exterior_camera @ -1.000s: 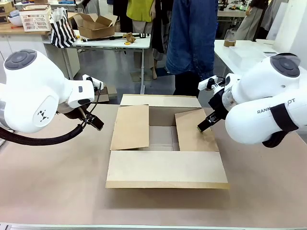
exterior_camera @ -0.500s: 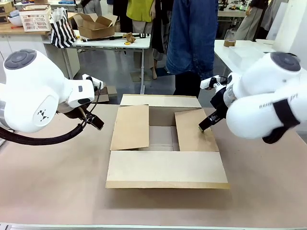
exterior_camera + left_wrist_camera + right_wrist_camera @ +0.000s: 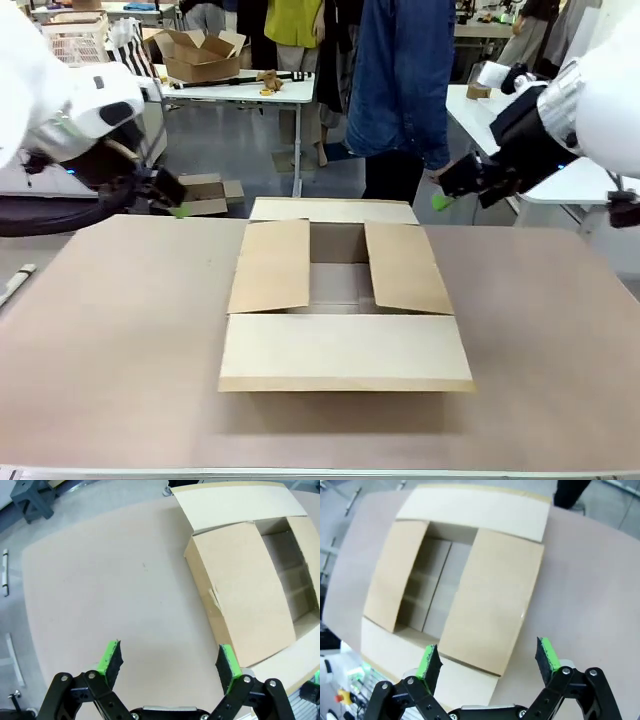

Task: Pack the gift set into the box.
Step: Place both hands on the side flaps of the Package Box and spread them outward.

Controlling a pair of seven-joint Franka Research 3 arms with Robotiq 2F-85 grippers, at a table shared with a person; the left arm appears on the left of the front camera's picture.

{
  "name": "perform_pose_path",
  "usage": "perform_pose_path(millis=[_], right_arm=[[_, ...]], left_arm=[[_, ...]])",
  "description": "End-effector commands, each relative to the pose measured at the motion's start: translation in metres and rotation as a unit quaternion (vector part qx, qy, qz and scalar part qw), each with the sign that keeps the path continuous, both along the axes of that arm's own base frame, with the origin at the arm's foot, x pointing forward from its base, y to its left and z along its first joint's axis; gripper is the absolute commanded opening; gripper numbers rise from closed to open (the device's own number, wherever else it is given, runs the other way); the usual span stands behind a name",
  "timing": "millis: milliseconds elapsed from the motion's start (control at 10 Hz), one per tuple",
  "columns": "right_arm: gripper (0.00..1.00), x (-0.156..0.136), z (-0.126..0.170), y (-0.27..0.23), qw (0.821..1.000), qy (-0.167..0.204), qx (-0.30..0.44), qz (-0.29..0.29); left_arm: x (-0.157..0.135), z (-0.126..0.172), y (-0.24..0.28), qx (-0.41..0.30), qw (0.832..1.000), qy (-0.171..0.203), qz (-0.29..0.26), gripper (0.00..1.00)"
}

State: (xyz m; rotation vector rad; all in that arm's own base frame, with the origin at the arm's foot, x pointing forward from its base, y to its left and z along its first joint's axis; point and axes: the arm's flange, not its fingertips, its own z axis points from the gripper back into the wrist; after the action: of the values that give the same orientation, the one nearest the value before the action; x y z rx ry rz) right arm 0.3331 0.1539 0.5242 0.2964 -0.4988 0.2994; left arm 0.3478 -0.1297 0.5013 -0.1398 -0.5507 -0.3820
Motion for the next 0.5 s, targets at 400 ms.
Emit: perform_pose_path(millis=[400], right_arm=[[1.00, 0.032, 0.000, -0.030, 0.964, 0.128, 0.208, -0.104]], left_arm=[[0.010, 0.016, 0.034, -0.199, 0.969, 0.115, -0.092, 1.00]])
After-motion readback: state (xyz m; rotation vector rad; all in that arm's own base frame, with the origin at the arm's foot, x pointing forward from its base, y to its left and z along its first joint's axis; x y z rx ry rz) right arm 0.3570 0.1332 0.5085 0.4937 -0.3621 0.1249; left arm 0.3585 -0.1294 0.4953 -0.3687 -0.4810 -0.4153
